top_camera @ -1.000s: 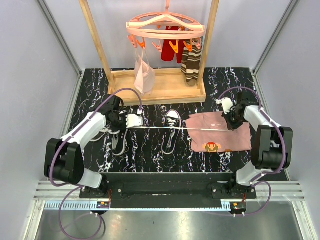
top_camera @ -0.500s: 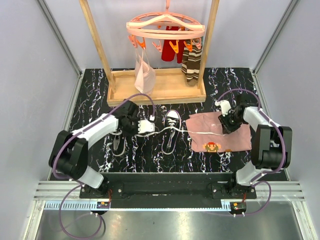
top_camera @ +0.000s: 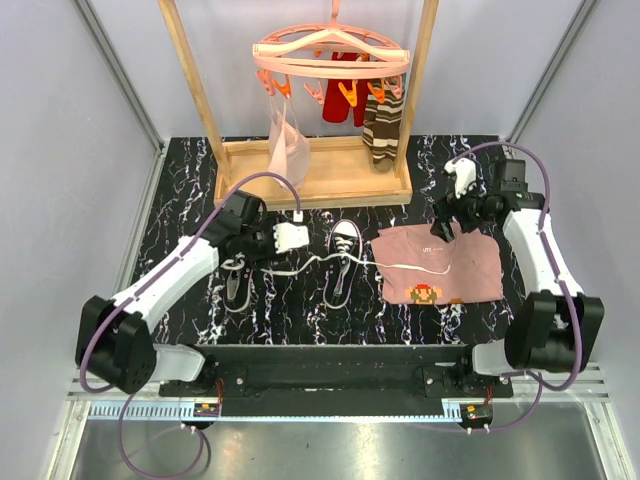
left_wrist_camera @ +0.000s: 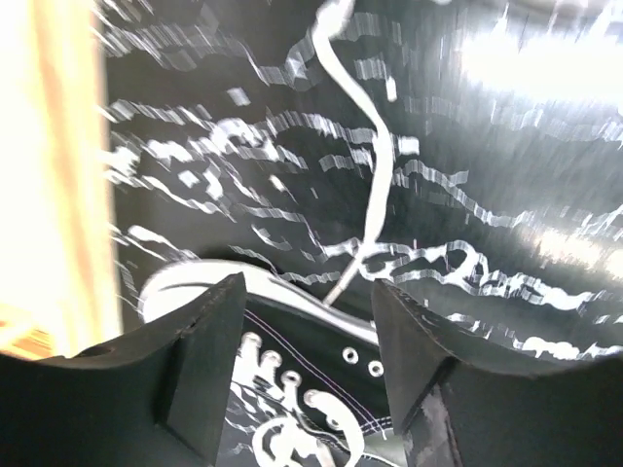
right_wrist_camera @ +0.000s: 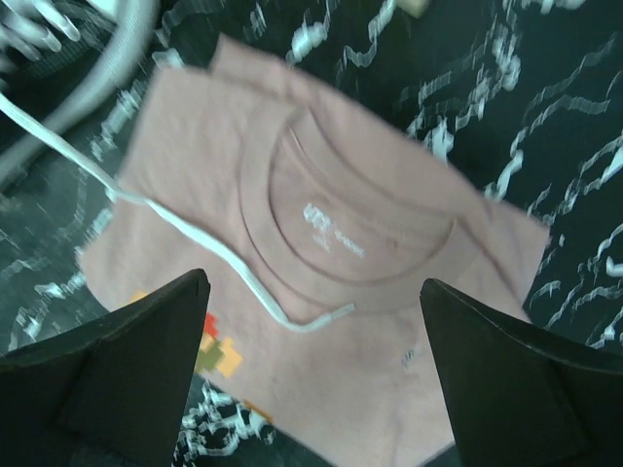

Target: Tie the shoes

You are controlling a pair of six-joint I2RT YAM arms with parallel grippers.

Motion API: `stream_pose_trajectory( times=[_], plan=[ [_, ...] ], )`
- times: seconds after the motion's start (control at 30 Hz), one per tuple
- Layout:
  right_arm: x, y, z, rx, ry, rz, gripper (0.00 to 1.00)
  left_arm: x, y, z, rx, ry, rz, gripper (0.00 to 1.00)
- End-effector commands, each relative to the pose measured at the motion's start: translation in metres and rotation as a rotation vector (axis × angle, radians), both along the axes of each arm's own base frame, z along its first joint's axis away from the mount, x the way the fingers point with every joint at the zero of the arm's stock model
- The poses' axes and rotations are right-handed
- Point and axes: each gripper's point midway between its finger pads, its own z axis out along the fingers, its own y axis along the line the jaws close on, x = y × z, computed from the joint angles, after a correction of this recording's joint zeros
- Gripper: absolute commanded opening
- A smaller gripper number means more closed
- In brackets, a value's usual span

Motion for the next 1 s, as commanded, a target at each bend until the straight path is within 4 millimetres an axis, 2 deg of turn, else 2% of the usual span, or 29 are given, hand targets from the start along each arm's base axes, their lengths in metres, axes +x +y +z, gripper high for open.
stream_pose_trajectory(
  times=[0.0, 0.03, 0.07, 0.13, 0.2, 0.23, 0.27, 0.3, 0.33, 0.4, 0.43, 0.47, 0.67, 0.8, 0.97],
  plan=[
    [0.012, 0.031, 0.061, 0.184, -0.172, 0.018, 1.00, 0.012, -0.036, 0.053, -0.230, -0.099, -0.023, 0.81],
    [0.013, 0.033, 0.063, 0.205, -0.185, 0.004, 1.00, 0.012, -0.043, 0.057, -0.278, -0.089, -0.013, 0.84],
    [0.023, 0.033, 0.078, 0.222, -0.264, -0.009, 1.00, 0.012, -0.049, 0.060, -0.298, -0.092, -0.036, 0.84],
    [0.028, 0.035, 0.079, 0.268, -0.268, -0.060, 1.00, 0.009, -0.061, 0.058, -0.335, -0.032, -0.076, 0.84],
    [0.029, 0.041, 0.084, 0.271, -0.307, 0.019, 1.00, 0.015, -0.072, 0.049, -0.336, 0.029, -0.098, 0.91],
    [0.029, 0.043, 0.087, 0.272, -0.307, 0.037, 1.00, 0.006, -0.072, 0.038, -0.272, 0.067, -0.159, 0.90],
    [0.029, 0.046, 0.085, 0.289, -0.290, 0.048, 1.00, 0.011, -0.076, 0.033, -0.252, 0.084, -0.159, 0.88],
    [0.030, 0.046, 0.083, 0.295, -0.273, 0.046, 1.00, 0.024, -0.080, 0.021, -0.216, 0.110, -0.125, 0.82],
    [0.027, 0.047, 0.082, 0.298, -0.241, 0.041, 1.00, 0.029, -0.080, 0.014, -0.204, 0.140, -0.081, 0.61],
    [0.026, 0.046, 0.068, 0.290, -0.181, 0.053, 1.00, 0.036, -0.082, -0.008, -0.166, 0.192, -0.040, 0.57],
    [0.019, 0.046, 0.059, 0.287, -0.131, 0.055, 1.00, 0.038, -0.084, -0.011, -0.163, 0.204, -0.027, 0.51],
    [0.017, 0.045, 0.051, 0.272, -0.111, 0.068, 1.00, 0.037, -0.085, -0.017, -0.153, 0.212, -0.022, 0.49],
    [0.002, 0.039, 0.019, 0.211, -0.042, 0.081, 1.00, 0.037, -0.099, -0.058, -0.083, 0.272, 0.045, 0.47],
    [-0.007, 0.038, 0.008, 0.195, -0.017, 0.098, 1.00, 0.046, -0.101, -0.073, -0.038, 0.265, 0.100, 0.43],
    [-0.014, 0.040, 0.000, 0.211, 0.028, 0.102, 1.00, 0.055, -0.102, -0.079, -0.002, 0.253, 0.117, 0.40]
  ],
)
